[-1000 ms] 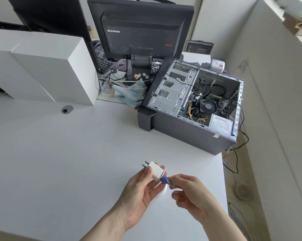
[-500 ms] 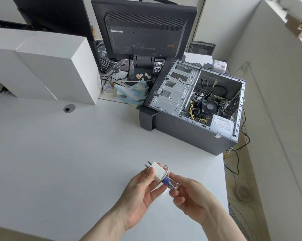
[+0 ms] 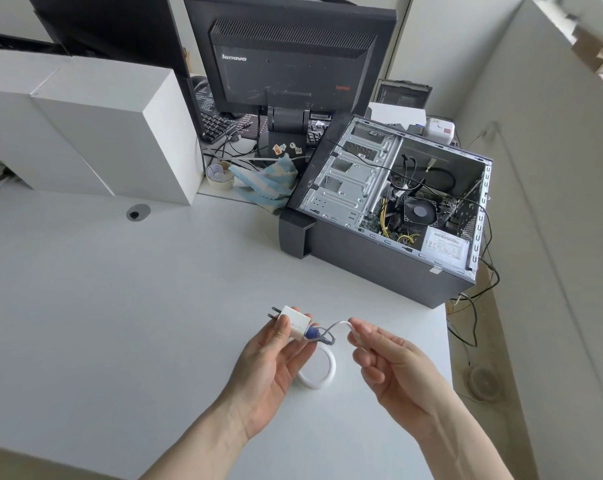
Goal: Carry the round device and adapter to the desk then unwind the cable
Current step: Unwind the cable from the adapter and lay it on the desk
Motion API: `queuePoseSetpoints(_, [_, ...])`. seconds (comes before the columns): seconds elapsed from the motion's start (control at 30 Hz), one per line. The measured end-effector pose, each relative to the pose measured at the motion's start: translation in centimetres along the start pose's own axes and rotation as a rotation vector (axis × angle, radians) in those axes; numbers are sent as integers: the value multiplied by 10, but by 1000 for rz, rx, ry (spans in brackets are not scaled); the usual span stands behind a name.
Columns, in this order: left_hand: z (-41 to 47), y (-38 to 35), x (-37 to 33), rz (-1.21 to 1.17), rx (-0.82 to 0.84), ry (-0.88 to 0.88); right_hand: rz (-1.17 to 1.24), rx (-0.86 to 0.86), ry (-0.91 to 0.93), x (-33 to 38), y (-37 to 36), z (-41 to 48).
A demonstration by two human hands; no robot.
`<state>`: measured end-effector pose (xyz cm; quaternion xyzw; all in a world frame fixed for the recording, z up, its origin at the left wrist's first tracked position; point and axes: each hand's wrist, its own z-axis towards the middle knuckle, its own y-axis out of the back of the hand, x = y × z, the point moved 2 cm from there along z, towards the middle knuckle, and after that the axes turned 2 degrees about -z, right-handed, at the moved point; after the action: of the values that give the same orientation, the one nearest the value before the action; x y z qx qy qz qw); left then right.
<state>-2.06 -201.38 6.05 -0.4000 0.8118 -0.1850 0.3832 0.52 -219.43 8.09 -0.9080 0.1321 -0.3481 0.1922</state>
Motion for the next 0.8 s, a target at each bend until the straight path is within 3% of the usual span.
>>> queuePoseSetpoints(0.43, [14, -10, -16, -47, -69, -84, -129, 141, -132, -12, 1, -2])
queuePoseSetpoints(0.8, [21, -20, -24, -36, 13, -34, -548, 224, -172, -20, 7, 11])
